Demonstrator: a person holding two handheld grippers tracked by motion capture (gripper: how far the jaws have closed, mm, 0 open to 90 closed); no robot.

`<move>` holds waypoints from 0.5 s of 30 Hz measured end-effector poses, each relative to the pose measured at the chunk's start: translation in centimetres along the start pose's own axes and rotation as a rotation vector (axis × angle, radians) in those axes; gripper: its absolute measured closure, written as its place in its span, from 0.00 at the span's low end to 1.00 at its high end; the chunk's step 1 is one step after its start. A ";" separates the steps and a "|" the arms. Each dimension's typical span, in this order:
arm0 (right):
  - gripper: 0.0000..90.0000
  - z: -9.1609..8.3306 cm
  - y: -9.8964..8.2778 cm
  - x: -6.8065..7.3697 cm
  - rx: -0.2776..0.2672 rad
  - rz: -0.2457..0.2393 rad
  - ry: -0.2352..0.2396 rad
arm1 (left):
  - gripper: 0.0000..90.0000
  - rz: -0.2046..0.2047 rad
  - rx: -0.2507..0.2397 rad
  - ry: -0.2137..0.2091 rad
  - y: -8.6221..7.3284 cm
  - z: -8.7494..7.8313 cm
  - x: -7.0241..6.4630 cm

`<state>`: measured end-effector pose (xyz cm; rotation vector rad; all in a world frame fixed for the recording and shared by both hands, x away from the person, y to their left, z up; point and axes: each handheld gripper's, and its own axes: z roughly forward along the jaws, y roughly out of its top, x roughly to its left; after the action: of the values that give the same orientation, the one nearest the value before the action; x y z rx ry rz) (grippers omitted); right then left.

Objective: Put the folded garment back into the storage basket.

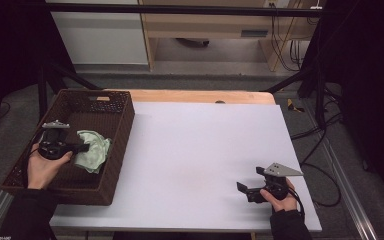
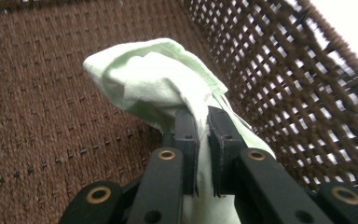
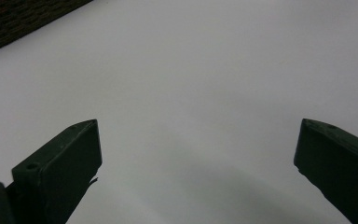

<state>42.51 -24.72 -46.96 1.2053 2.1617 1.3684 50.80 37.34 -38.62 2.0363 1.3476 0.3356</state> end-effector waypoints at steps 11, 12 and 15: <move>0.02 0.0 0.0 0.0 0.004 -0.002 0.001 | 0.91 0.006 0.060 0.047 -0.6 1.1 0.3; 0.02 0.0 0.0 0.0 0.003 0.000 0.000 | 0.91 0.003 0.064 0.052 -0.6 1.2 0.4; 0.02 0.1 0.0 0.0 0.002 -0.003 -0.001 | 0.90 0.001 0.081 0.075 -0.7 1.3 0.6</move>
<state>42.54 -24.68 -47.01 1.2024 2.1643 1.3647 51.23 37.50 -40.17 2.1095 1.4270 0.3669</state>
